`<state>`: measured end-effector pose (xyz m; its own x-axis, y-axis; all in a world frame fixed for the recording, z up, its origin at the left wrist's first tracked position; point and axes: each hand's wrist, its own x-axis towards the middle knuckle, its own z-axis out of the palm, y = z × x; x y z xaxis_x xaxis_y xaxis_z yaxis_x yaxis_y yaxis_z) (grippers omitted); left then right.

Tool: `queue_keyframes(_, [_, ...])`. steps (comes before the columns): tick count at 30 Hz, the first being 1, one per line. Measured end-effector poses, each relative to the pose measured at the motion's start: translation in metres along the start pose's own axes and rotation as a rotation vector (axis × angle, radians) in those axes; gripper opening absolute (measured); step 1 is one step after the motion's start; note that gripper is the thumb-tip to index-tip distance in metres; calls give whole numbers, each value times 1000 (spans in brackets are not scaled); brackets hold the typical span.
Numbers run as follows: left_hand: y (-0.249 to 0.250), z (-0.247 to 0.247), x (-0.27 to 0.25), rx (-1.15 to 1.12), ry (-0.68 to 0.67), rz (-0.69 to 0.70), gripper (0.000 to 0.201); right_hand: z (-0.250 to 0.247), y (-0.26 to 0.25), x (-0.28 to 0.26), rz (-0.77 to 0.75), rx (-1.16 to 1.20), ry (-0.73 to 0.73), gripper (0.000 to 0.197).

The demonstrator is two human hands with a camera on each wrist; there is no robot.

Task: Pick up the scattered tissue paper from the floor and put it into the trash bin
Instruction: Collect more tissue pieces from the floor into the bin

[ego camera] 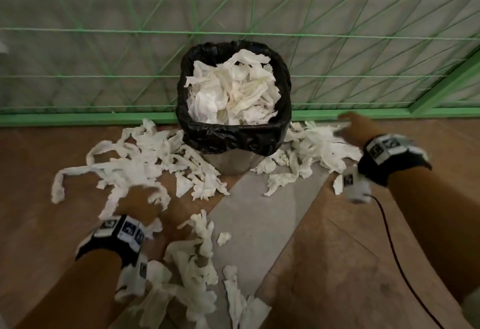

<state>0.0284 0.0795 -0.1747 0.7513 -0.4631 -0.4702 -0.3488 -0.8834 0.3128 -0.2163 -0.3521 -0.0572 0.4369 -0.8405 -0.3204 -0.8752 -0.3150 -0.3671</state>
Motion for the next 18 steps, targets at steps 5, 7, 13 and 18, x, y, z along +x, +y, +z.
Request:
queue_keyframes(5, [-25,26,-25,80,133,-23,40,84,81,-16,122,-233,-200,87])
queue_keyframes(7, [-22,28,-27,113,109,-19,44,101,85,-27,73,-350,-216,66])
queue_keyframes(13, [-8,24,-33,123,95,-36,31,101,74,-35,-30,-664,-201,32])
queue_keyframes(18, [3,19,-38,213,31,-33,24,35,37,-27,13,-266,-173,15])
